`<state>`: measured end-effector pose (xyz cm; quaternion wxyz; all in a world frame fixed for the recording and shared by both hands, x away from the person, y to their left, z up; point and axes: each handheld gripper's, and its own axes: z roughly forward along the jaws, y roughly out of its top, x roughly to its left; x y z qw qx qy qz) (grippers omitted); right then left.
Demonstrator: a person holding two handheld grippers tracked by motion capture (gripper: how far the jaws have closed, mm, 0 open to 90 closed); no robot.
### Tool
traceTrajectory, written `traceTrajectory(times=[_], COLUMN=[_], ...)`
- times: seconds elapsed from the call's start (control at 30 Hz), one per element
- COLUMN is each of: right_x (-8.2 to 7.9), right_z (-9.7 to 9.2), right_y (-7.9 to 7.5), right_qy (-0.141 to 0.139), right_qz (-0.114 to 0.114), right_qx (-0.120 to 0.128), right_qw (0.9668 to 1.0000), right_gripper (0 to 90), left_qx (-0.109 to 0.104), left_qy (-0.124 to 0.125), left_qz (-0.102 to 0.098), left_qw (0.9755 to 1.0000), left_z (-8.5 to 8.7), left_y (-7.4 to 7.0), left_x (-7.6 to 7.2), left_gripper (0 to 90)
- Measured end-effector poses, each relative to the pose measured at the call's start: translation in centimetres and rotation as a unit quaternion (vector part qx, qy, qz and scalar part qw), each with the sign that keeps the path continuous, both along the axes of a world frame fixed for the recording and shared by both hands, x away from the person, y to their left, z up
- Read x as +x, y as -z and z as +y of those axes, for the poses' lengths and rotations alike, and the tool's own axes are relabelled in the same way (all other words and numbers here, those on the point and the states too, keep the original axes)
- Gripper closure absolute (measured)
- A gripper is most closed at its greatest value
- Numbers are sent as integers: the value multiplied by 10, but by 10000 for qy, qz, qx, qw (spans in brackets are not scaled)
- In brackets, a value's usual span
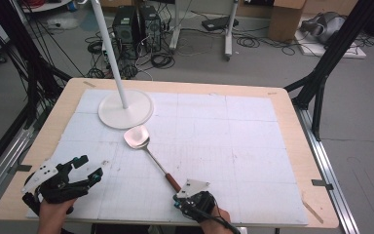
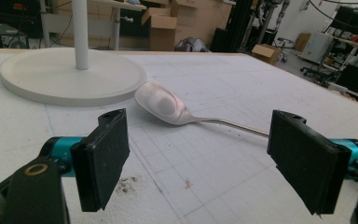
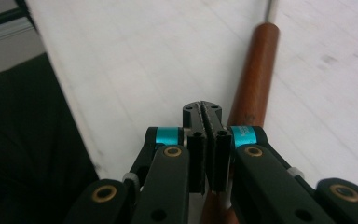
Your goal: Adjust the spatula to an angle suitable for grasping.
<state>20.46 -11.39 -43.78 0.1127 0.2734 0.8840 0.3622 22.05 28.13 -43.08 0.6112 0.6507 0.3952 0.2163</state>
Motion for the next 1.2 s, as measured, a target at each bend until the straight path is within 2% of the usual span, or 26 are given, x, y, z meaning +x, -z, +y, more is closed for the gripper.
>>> traceTrajectory(times=[0.1, 0.13, 0.27, 0.4, 0.63, 0.67, 0.77, 0.97, 1.0, 1.2], right_x=[4, 8, 17, 23, 33, 38, 42, 55, 60, 72], right_z=[-10, -18, -31, -38, -44, -49, -54, -70, -74, -82], right_y=[-1, -2, -3, -3, -2, 0, 1, -2, -1, 2], right_qy=[160, 353, 666, 779, 990, 1112, 1274, 1530, 1629, 1792], right_qz=[-16, 2, 11, -35, -182, -180, -122, -185, -169, -147], right_qx=[51, 121, 228, 242, -30, -100, -105, -61, -59, -109], right_qw=[9999, 9993, 9975, 9967, 9949, 9936, 9917, 9880, 9865, 9836], right_gripper=[881, 877, 877, 872, 860, 859, 859, 859, 858, 859], left_qx=[4, 0, 7, 8, 14, 18, 41, 51, 49, 56], left_qy=[16, 12, 11, 10, -14, -15, 3, 29, 35, 35], left_qz=[-10, -1, -1, -2, 5, 1, 6, 1, -5, -4], left_qw=[10000, 10000, 10000, 10000, 10000, 10000, 10000, 10000, 10000, 10000], left_z=[-1, -1, -1, -1, 0, 0, 0, -2, -2, -2], left_y=[0, 0, 0, 0, 0, 0, 0, 0, 0, 0], left_x=[0, 0, 1, 0, -1, -1, -1, 0, 0, 0], left_gripper=[211, 211, 211, 211, 211, 211, 211, 211, 211, 212])
